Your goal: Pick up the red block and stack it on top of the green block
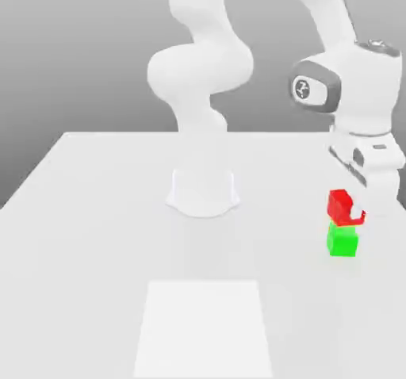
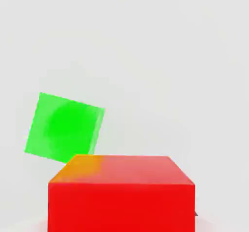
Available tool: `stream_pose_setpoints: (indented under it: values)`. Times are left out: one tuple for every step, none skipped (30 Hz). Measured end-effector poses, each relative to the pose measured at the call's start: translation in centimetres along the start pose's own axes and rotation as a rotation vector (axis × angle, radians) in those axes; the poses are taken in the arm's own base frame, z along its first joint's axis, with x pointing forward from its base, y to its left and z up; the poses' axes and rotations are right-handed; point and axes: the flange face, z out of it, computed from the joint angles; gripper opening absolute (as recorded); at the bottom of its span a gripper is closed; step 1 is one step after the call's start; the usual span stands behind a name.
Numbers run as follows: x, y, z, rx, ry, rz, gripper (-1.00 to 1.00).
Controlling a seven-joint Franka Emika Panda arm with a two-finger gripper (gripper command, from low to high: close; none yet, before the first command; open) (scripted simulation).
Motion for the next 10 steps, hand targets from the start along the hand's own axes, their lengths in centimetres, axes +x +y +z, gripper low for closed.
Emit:
stream_pose_setpoints:
  values:
    - [0.0,-0.5,0.7,-0.003,-0.001,-0.016,-1.00]
    - [0.1,-0.7,1.4,-0.005,-0.001,-0.024,-1.00]
    - [0.1,-0.8,2.3,-0.006,-0.001,-0.028,-1.00]
    - [0.1,-0.8,3.2,-0.006,-0.001,-0.030,-1.00]
    - [0.0,-0.7,4.0,-0.006,-0.002,-0.027,-1.00]
    - [0.0,-0.8,4.9,-0.006,-0.001,-0.029,-1.00]
    - [-0.1,-0.8,5.6,-0.005,-0.001,-0.029,1.00]
    - [-0.1,-0.8,5.6,-0.005,-0.001,-0.028,1.00]
    - [-0.1,-0.8,5.6,-0.005,-0.001,-0.028,1.00]
    - [-0.1,-0.8,5.6,-0.005,-0.001,-0.028,1.00]
